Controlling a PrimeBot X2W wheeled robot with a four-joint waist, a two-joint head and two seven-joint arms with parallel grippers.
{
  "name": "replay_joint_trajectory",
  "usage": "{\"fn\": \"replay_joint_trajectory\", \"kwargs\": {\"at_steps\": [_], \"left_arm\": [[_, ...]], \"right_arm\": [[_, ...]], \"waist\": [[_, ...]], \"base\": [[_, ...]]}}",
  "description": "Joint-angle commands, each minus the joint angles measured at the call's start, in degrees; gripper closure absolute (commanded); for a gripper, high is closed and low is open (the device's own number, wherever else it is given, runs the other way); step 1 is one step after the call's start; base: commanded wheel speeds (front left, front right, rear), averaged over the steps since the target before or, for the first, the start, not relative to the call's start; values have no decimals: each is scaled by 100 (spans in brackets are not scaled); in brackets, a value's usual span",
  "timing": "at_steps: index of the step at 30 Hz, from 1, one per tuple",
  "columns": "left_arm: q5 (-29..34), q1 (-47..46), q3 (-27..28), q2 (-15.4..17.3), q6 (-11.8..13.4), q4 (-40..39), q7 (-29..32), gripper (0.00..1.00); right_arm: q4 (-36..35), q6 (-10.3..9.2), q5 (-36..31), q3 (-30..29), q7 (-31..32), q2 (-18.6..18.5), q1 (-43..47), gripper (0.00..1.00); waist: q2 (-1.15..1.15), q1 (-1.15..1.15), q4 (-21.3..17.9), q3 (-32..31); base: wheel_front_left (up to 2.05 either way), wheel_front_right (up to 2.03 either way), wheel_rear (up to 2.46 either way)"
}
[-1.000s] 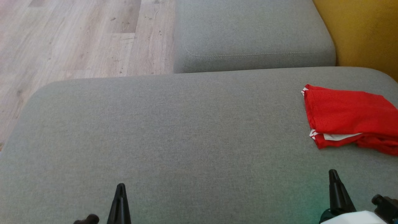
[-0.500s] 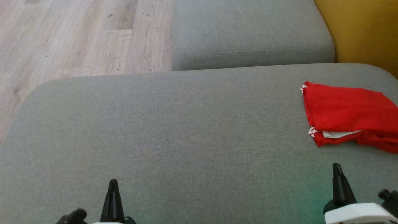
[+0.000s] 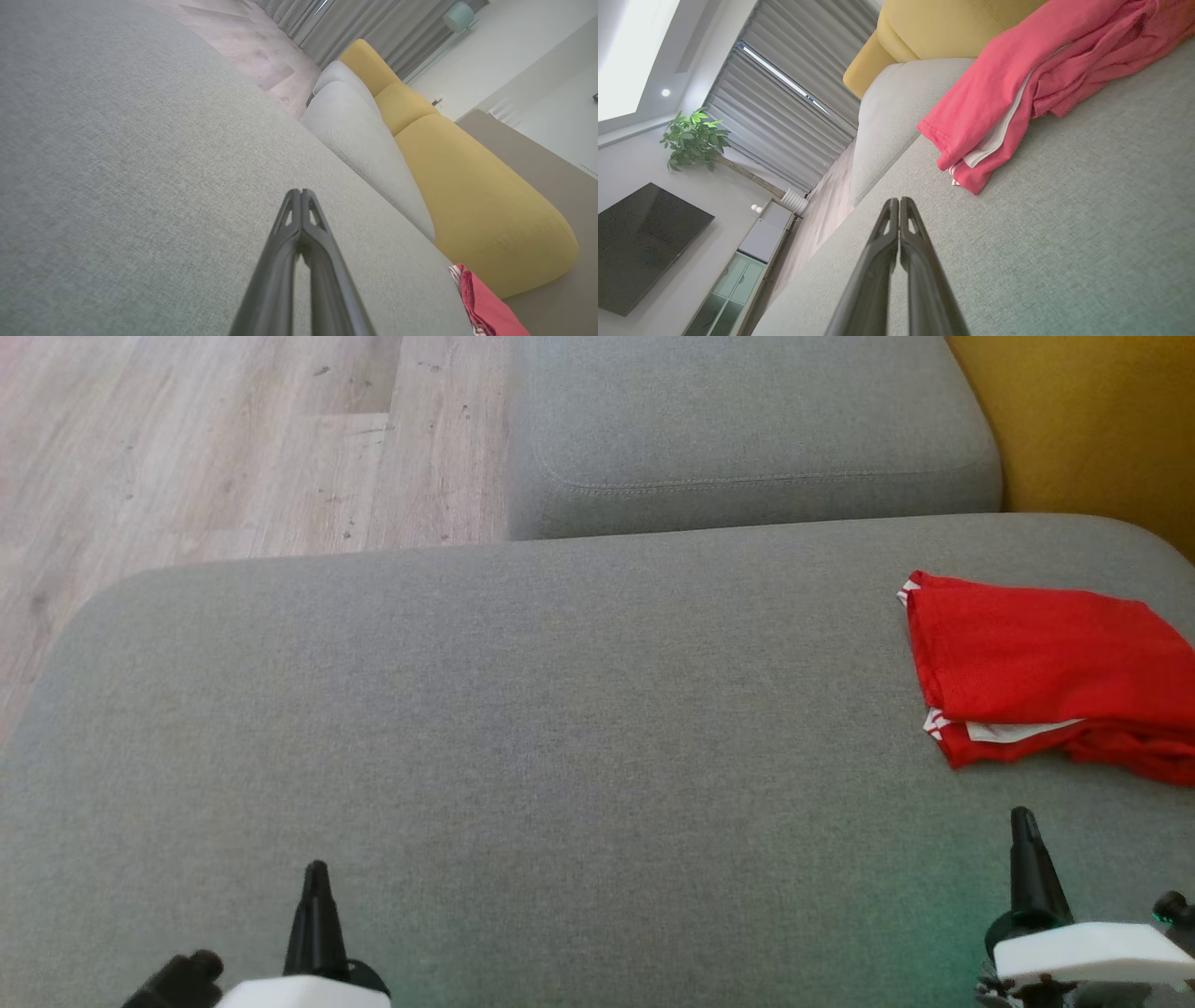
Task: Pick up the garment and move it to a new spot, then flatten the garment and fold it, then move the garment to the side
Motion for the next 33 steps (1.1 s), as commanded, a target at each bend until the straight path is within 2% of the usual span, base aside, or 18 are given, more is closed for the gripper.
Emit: {"fn": "replay_joint_trajectory", "kwargs": {"at_steps": [1,33], "left_arm": [[-129,-329,185,55,-52,-135,7,100],[-2320,-861,808,55,-489,179,536,100]], "right_arm": [[-170,-2,129,12,25,-39,-296,100],[-71,-3,2143,-234,554,31,-789,100]], "waist": [[0,0,-3,5],[0,0,-110,185]], "base": [[0,0,0],[0,0,0]]}}
